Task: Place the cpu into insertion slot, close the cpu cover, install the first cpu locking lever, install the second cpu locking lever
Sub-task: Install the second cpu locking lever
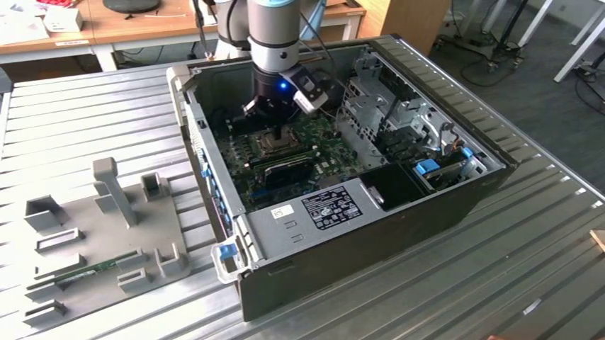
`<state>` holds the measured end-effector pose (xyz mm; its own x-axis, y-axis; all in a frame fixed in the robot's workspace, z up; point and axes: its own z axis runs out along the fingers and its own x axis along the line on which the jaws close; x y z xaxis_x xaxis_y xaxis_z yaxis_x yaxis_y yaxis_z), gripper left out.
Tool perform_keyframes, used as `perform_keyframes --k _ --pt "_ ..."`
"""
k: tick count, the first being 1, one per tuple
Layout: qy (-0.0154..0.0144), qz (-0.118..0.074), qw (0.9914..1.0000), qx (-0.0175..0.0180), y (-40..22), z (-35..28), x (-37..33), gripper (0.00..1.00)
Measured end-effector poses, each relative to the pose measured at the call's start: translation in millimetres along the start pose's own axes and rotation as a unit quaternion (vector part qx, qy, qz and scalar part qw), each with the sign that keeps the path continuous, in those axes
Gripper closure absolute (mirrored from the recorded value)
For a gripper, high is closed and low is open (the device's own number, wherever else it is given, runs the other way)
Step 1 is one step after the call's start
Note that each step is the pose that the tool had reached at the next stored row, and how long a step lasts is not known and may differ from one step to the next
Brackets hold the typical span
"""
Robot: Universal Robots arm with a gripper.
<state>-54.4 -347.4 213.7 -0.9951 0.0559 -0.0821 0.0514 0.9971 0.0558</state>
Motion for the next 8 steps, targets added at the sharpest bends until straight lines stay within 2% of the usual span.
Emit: perform_keyframes --k 8 --pt "0.0000 0.000 1.00000 0.0000 0.2 0.2 -2.2 0.89"
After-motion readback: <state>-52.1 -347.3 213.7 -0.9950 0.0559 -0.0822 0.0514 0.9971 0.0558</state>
